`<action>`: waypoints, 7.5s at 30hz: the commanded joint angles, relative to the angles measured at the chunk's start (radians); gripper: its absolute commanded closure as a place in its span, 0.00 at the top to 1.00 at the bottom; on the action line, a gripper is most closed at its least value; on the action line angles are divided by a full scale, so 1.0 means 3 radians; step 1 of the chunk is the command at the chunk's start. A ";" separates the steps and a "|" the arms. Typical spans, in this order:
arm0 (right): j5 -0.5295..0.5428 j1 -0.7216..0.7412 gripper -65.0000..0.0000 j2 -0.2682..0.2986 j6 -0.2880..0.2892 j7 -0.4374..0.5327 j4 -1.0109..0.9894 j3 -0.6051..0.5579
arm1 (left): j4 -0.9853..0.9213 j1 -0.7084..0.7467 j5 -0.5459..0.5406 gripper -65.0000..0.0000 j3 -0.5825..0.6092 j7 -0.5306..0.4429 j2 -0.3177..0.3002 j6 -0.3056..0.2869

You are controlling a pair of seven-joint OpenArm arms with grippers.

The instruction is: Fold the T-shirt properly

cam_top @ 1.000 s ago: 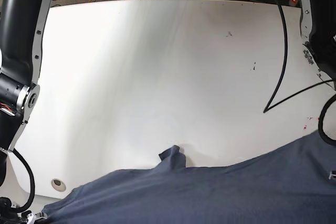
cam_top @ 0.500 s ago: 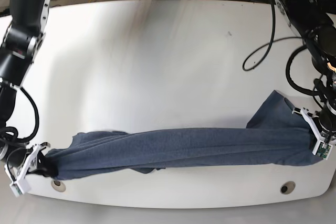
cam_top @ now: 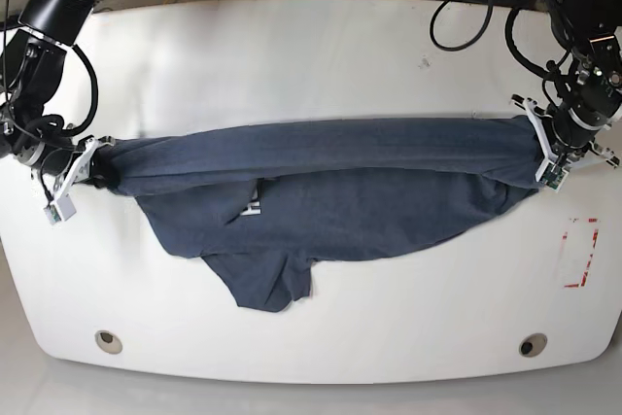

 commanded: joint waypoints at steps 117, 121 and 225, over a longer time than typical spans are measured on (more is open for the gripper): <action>-0.1389 0.1031 0.03 -0.0847 0.0001 0.1522 -0.2293 -0.0715 | -0.0248 0.1252 -0.1676 0.67 -0.1144 0.0667 -0.1019 0.0018; -0.1394 0.1021 0.03 -0.0852 0.0001 0.1522 -0.2298 -0.0710 | -0.0279 0.0940 -0.1656 0.67 -0.1456 0.0611 -0.0809 0.0018; -0.1379 0.3892 0.00 -0.0305 0.0001 0.0494 -0.1633 -0.1390 | -0.0816 -0.3817 0.0518 0.01 0.0079 0.0007 -0.0431 0.0018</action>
